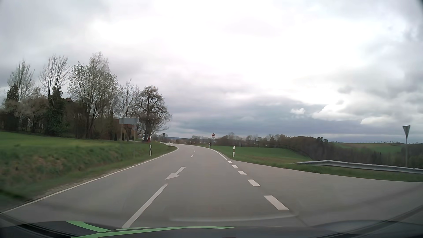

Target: Follow the waypoints while adhering to traffic rules and regulations

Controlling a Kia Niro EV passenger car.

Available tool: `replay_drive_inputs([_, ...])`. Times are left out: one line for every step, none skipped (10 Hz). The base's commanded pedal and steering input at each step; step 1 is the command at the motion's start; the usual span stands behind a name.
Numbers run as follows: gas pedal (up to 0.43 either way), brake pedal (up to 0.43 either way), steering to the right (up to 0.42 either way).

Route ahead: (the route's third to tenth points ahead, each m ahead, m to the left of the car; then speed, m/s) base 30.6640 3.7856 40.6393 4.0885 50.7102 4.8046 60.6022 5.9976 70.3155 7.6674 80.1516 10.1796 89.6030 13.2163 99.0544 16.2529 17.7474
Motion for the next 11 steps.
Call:
replay_drive_inputs([0.118,0.000,0.000])
replay_drive_inputs([0.118,0.000,-0.001])
replay_drive_inputs([0.118,0.000,-0.001])
replay_drive_inputs([0.118,0.000,-0.001])
replay_drive_inputs([0.118,0.000,-0.001])
replay_drive_inputs([0.118,0.000,-0.001])
replay_drive_inputs([0.118,0.000,-0.001])
replay_drive_inputs([0.118,0.000,-0.001])
replay_drive_inputs([0.118,0.000,-0.002])
replay_drive_inputs([0.118,0.000,-0.004])
replay_drive_inputs([0.118,0.000,-0.006])
